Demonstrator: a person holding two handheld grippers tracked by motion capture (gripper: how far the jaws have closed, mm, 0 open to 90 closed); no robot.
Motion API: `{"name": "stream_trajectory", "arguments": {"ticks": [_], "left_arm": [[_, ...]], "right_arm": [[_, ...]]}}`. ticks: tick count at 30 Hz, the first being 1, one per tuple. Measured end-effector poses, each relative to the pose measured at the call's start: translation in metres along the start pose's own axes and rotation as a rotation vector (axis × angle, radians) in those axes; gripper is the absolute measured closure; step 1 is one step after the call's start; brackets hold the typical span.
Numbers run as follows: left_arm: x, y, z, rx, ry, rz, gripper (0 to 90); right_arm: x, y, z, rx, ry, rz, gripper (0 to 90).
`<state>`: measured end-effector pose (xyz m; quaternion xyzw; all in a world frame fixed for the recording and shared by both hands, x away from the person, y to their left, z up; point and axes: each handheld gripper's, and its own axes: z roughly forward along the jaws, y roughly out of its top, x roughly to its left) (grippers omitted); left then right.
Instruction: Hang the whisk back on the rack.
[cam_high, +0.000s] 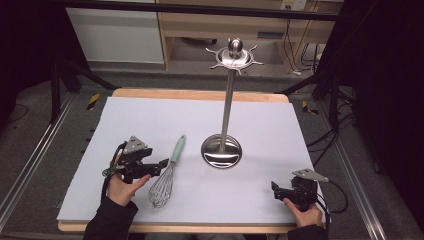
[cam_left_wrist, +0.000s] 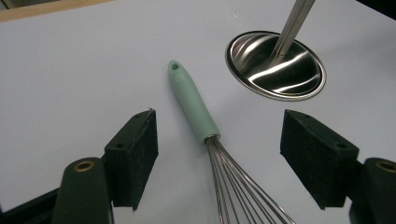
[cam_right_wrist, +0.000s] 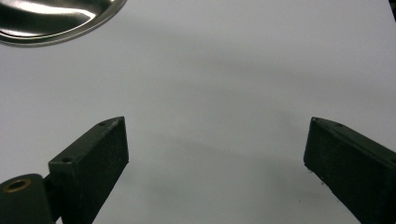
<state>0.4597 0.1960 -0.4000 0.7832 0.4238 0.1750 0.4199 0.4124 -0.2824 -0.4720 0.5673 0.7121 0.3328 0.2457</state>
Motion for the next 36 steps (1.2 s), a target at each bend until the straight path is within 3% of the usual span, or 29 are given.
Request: {"name": "stream_trajectory", "arguments": {"ticks": [21, 36], "left_arm": [[-0.013, 0.025, 0.026, 0.102, 0.009, 0.029, 26.4], [-0.015, 0.027, 0.045, 0.205, 0.018, 0.053, 27.9]], "right_arm": [[0.001, -0.002, 0.000, 0.005, 0.008, -0.016, 7.3], [0.002, -0.001, 0.001, 0.015, 0.007, -0.022, 7.4]]}}
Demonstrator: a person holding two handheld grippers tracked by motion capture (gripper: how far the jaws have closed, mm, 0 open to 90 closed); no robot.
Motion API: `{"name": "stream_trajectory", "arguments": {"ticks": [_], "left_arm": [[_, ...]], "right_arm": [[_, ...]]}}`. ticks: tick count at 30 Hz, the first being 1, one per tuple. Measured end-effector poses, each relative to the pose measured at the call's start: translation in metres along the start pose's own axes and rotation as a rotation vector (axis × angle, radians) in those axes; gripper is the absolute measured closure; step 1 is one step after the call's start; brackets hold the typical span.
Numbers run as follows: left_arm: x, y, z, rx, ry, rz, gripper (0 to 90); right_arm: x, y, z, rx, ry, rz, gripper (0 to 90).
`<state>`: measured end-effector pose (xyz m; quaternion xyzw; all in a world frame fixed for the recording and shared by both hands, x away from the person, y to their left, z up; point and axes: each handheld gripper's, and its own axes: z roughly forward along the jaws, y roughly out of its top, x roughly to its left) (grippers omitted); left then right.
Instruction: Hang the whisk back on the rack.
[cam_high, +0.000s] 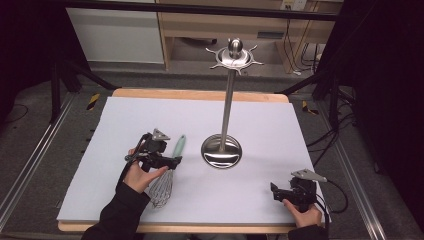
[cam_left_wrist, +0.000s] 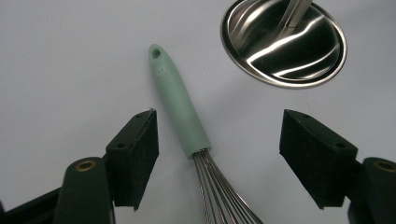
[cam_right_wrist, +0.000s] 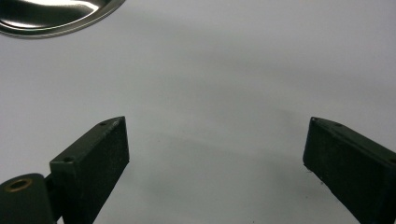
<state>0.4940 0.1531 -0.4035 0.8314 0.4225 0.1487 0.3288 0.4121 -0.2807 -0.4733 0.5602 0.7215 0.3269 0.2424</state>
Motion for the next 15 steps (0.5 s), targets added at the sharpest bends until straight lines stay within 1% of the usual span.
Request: {"name": "stream_trajectory", "arguments": {"ticks": [2, 3, 4, 8, 10, 15], "left_arm": [[0.000, 0.000, 0.003, 0.015, 0.003, 0.000, 28.1], [0.000, 0.001, 0.005, 0.036, 0.009, -0.003, 29.1], [0.000, 0.001, 0.005, 0.036, 0.009, -0.003, 29.2], [0.000, 0.002, 0.012, 0.076, 0.011, 0.001, 29.9], [0.000, 0.001, 0.014, 0.076, 0.012, -0.003, 30.4], [0.002, 0.002, 0.021, 0.108, 0.018, -0.008, 33.1]], "right_arm": [[0.000, 0.000, 0.000, 0.004, 0.000, 0.004, 7.4], [0.000, 0.000, 0.001, 0.006, 0.002, 0.000, 7.4], [0.000, 0.000, 0.001, 0.006, 0.002, 0.000, 7.4], [0.001, 0.000, 0.001, 0.006, 0.005, 0.008, 7.4], [0.000, 0.000, 0.001, 0.006, 0.006, 0.004, 7.4], [0.000, 0.000, 0.001, 0.008, 0.011, 0.002, 7.4]]}}
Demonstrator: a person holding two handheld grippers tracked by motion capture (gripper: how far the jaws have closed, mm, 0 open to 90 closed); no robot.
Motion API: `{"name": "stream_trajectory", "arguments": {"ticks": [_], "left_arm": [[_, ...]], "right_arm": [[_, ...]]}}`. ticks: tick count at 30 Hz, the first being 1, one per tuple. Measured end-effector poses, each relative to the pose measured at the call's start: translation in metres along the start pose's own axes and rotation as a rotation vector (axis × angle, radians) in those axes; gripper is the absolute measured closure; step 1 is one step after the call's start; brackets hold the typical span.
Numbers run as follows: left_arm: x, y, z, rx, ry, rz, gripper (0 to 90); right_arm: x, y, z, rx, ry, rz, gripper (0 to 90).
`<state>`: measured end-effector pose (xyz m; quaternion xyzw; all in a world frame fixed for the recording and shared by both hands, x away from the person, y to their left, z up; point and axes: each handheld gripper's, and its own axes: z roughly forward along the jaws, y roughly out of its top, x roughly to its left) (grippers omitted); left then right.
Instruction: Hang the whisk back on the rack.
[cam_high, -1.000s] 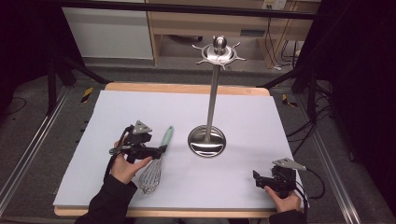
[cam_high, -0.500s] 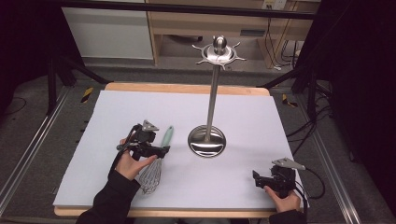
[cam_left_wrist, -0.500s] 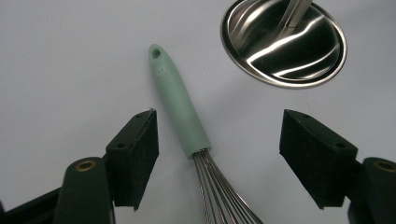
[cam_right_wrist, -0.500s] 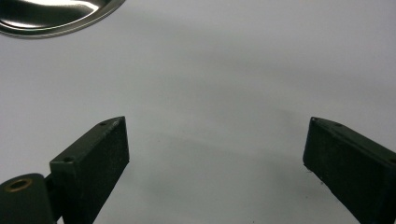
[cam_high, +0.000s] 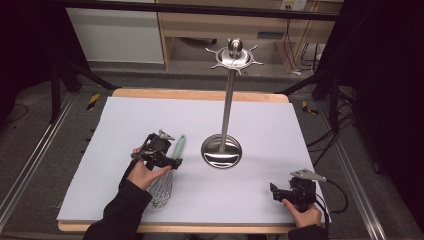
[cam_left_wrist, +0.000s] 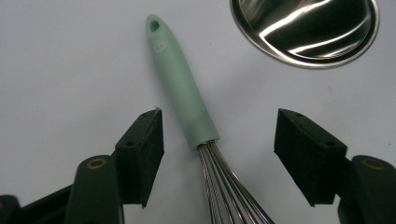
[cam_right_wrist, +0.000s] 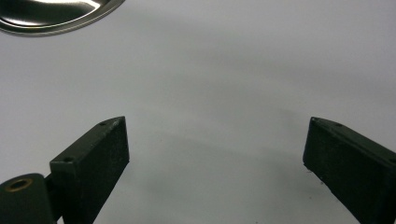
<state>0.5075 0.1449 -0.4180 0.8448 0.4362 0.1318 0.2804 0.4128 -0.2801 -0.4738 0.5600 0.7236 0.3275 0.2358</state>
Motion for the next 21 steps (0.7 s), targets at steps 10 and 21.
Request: {"name": "stream_trajectory", "arguments": {"ticks": [10, 21], "left_arm": [[0.002, 0.000, 0.014, 0.048, 0.000, -0.007, 40.3], [0.007, 0.000, 0.027, 0.110, 0.002, -0.024, 49.0]], "right_arm": [[0.000, 0.000, 0.000, 0.004, 0.003, 0.004, 7.5], [0.000, 0.000, 0.001, 0.011, 0.000, 0.000, 7.6]]}}
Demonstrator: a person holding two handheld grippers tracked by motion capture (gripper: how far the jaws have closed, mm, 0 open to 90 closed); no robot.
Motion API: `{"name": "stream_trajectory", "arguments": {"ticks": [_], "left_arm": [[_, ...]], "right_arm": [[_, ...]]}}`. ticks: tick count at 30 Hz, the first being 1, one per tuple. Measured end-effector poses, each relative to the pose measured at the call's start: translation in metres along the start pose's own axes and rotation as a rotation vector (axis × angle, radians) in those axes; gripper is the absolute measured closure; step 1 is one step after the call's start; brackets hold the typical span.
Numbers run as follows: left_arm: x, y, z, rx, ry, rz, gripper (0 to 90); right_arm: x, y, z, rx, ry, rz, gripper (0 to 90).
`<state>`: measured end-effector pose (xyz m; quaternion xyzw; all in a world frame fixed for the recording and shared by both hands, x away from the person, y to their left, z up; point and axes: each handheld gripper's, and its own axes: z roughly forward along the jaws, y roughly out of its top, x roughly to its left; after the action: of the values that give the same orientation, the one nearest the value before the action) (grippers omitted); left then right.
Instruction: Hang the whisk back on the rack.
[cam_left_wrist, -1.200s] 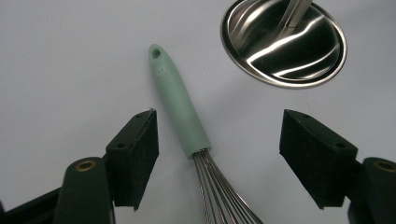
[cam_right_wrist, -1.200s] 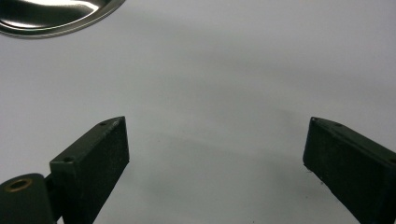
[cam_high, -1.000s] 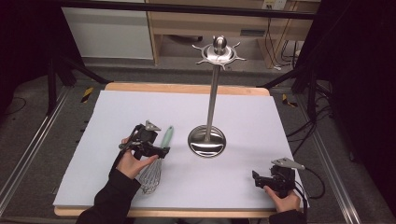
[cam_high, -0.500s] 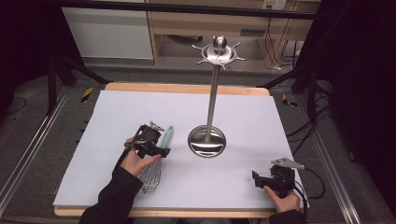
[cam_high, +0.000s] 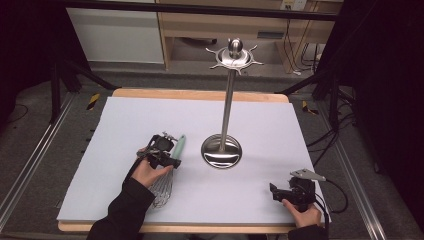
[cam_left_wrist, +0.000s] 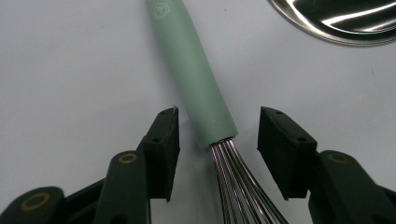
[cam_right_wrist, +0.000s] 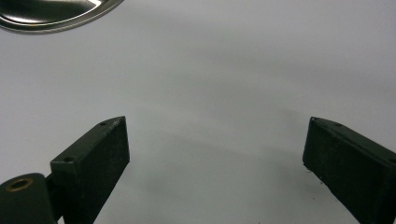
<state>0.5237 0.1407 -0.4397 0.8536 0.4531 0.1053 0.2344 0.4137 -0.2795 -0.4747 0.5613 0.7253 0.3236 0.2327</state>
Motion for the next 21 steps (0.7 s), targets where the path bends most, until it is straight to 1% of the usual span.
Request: {"name": "stream_trajectory", "arguments": {"ticks": [1, 4, 9, 11, 12, 21], "left_arm": [[0.000, 0.000, 0.002, 0.010, 0.002, -0.001, 51.5], [0.001, 0.000, 0.005, 0.017, 0.000, -0.004, 53.8], [0.003, 0.001, 0.009, 0.032, 0.000, -0.024, 56.5], [0.004, 0.001, 0.010, 0.030, 0.000, -0.031, 58.4], [0.004, 0.002, 0.012, 0.034, -0.002, -0.038, 58.7], [0.006, 0.003, 0.017, 0.043, -0.007, -0.053, 61.5]], "right_arm": [[0.000, 0.000, 0.000, 0.000, 0.001, -0.001, 7.6], [0.000, 0.000, 0.000, 0.000, 0.001, -0.001, 7.6], [0.000, 0.000, 0.000, 0.000, 0.002, -0.004, 7.7], [0.000, 0.000, 0.000, 0.000, 0.002, -0.005, 7.7], [0.000, 0.000, 0.000, 0.001, 0.002, -0.005, 7.7], [0.000, 0.000, 0.000, 0.002, 0.003, 0.000, 7.7]]}}
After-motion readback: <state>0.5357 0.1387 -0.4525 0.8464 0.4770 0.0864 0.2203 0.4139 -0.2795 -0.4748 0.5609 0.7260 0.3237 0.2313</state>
